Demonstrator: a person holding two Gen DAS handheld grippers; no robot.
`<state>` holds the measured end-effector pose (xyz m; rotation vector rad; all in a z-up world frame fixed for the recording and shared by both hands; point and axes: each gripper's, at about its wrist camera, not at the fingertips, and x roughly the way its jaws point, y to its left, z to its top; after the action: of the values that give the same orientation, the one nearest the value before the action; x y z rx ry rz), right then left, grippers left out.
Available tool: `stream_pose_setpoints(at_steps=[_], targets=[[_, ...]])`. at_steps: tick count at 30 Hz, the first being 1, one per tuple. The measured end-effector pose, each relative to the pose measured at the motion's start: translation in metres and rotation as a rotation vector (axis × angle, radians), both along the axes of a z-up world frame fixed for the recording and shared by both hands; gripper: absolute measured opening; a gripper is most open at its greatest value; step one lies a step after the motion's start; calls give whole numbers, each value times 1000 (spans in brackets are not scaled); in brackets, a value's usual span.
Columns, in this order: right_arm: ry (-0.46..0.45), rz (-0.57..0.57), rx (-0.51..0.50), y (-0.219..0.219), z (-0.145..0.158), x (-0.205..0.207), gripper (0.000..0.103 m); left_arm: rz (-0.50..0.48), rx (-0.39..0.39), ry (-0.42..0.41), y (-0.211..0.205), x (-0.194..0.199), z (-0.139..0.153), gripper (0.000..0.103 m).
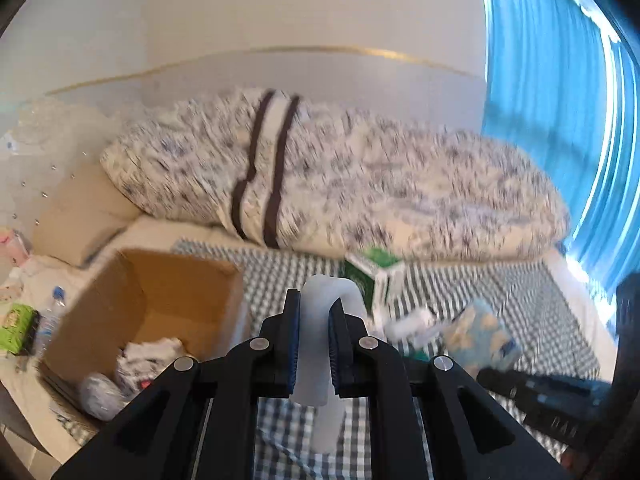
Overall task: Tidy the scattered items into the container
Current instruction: 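Drop the white tube and blue tissue pack into the cardboard box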
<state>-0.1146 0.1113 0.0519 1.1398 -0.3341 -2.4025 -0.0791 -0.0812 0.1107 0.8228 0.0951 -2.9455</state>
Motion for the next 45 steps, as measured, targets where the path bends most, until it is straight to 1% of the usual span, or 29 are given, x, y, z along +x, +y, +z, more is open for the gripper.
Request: stream_pose_setpoints(at_steps=[4,7,10,12,14,17,20,22,23,24,25,26,27,28,29,30,33,36,40,43,45], targets=[[56,62,12,-30,28,14,18,55,-40,65,-20,16,35,12],[92,124,14,-62,48,22,18,81,-55,92,-39,24,54,13],[114,193,27,-99,61,26,18,119,-55,96,-65,31,62,13],[96,251,16,-131,60,23,18,148,-42,82,-85,34,60,13],[69,298,16,-157,52,19,18,177,-32,45,-109,33,49,13],[16,355,55,-202,26,9,18,225,-14,-14,-141,30,23,13],[-36,377,101,-236,-2,3,18,269,-10,-76,-167,23,-8,13],[-64,372,125,-248,-19,-1,19,286,4,-121,-183,17,-30,13],[-72,370,142,-254,-26,-2,23,286,8,-144,-188,13,-40,14],[-83,366,172,-259,-35,-2,44,282,7,-164,-191,10,-48,21],[-89,358,189,-261,-39,-2,59,276,-2,-182,-192,8,-54,28],[-92,355,181,-259,-39,-2,64,277,-17,-199,-191,7,-60,50],[-89,347,169,-256,-38,0,64,288,-38,-214,-189,6,-65,80],[-82,338,173,-253,-36,1,65,299,-44,-216,-188,6,-68,89],[-63,316,201,-251,-33,2,67,294,-26,-202,-187,9,-69,95],[-32,288,225,-244,-28,5,69,276,-7,-187,-185,11,-68,95],[-2,265,211,-224,-12,10,69,247,1,-163,-173,16,-58,97],[27,229,201,-199,2,12,72,240,-3,-140,-160,17,-43,102],[48,178,201,-166,14,20,72,251,18,-137,-146,22,-31,103],[58,133,176,-133,18,28,72,246,11,-139,-130,30,-28,103],[64,82,155,-103,21,35,72,222,13,-131,-113,38,-28,103]])
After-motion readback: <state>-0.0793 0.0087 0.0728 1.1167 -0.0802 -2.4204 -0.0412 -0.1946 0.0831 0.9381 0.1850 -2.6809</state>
